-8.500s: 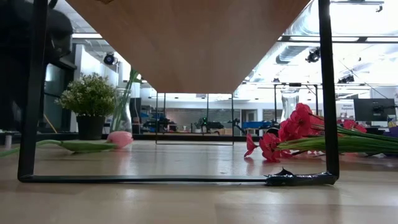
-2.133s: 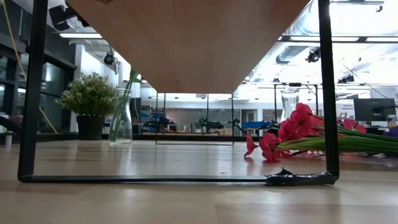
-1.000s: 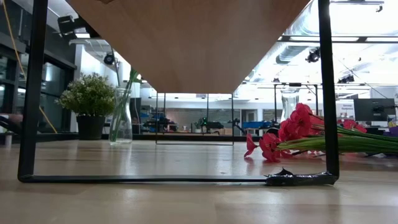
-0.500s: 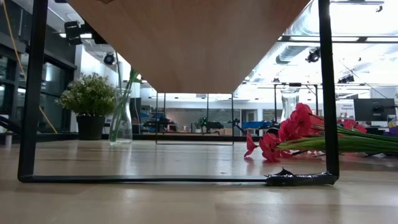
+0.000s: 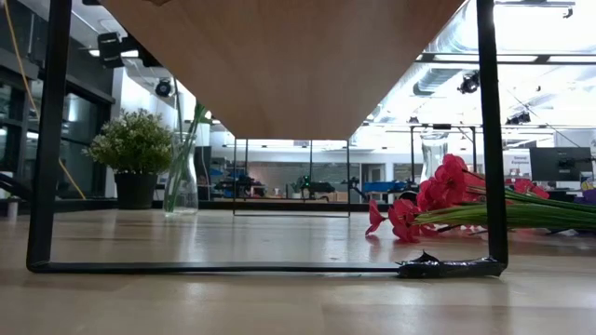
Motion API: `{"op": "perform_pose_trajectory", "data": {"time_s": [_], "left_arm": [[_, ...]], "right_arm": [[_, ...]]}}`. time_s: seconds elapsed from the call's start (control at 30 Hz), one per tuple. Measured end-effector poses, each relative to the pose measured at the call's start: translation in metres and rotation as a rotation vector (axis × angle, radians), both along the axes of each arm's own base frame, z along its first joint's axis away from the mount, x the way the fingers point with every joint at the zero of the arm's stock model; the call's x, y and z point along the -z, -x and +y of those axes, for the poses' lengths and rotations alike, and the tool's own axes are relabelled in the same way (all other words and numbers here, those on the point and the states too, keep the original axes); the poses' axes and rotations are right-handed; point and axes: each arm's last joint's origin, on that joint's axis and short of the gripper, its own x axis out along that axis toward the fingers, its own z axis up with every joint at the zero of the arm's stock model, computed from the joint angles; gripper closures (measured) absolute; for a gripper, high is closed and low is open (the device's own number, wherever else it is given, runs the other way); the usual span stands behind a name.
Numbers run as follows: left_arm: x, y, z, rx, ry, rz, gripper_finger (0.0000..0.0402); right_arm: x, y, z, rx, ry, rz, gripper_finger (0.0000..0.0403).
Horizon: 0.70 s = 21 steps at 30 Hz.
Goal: Pick and place flowers into a vace then onto a shelf
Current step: Put the pink tulip into the left transparent vase
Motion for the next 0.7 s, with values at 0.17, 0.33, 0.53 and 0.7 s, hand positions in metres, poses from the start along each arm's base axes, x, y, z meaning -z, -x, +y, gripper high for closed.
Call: {"op": "perform_pose_trajectory", "data": {"time_s": [0.17, 0.33, 0.53, 0.7], "left_arm": [[0.005, -0.005, 0.0, 0.001, 0.001, 0.025, 0.037], [0.012, -0.011, 0.001, 0.001, 0.004, 0.055, 0.037], [0.018, -0.017, -0.003, 0.021, 0.005, 0.073, 0.037], [0.019, -0.018, -0.008, 0.041, 0.006, 0.107, 0.0329]], "right_arm": [[0.0, 0.0, 0.0, 0.001, 0.001, 0.001, 0.0402], [0.0, 0.0, 0.0, 0.002, 0.002, 0.001, 0.0402], [0.0, 0.0, 0.0, 0.002, 0.002, 0.001, 0.0402], [0.0, 0.0, 0.0, 0.002, 0.002, 0.001, 0.0402]]}}
